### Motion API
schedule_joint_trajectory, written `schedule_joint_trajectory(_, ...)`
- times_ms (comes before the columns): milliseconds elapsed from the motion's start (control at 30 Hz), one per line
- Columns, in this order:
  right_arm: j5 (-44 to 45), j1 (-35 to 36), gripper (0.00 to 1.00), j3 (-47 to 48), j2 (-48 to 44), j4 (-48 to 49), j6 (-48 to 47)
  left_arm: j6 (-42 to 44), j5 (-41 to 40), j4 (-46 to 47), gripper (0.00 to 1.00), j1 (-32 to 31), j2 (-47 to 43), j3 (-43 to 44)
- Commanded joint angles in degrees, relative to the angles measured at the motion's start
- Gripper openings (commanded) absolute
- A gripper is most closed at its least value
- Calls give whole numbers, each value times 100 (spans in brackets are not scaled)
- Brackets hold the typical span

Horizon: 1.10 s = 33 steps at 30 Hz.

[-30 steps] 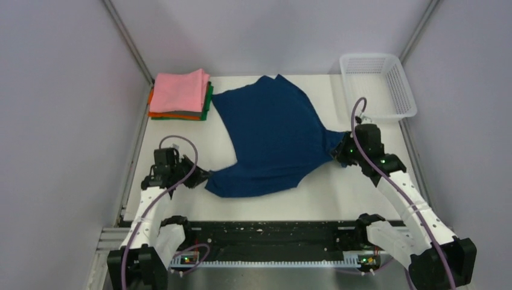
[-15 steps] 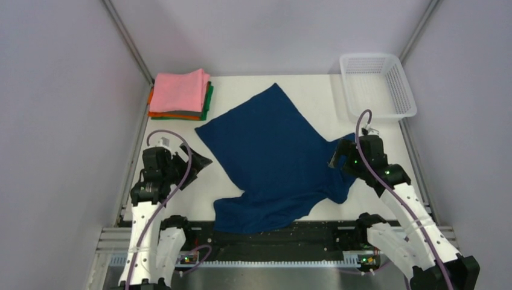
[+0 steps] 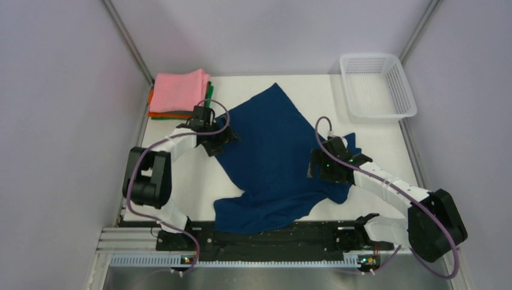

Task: Fold and stack the t-shirts
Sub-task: Flatten out the tshirt

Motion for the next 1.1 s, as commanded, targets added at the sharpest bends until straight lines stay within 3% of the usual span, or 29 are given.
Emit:
schedule_joint_trajectory(0,526,37,99,217,554,559,61,135,-133,449,97,15,855,528)
schedule_joint_trajectory(133,873,-161,99,634,1457,828,85,60,56,527,94,2,1293,407)
schedule_joint_trajectory(300,645,-610,99,1702,2781,1328,-205,-178,62,798,94,-273,883,-470)
schedule_joint_trajectory(533,459,-760,99,4737,5067,1351,-1228,-969,-269,881,94,-1583,-247,-1600)
schedule_joint_trajectory(667,478,-764,99,6734,6312,1036,-1864,-1422,-614,914,95,-2442,-666,-1698)
schedule_joint_trajectory(733,460,-756,99,7660,6837,724,-2061,-1423,-838,800,96,-2538,-735,-1564)
schedule_joint_trajectory(867,225,-758,99,8557,6826,304,-2142,-1250,-1758,-233,98,-2534,-836,-959)
schedule_joint_trajectory(1067,321,-731,99,7295,5071,385,-2198,-1365,-3104,-1352,99,-2500,-1814,-902)
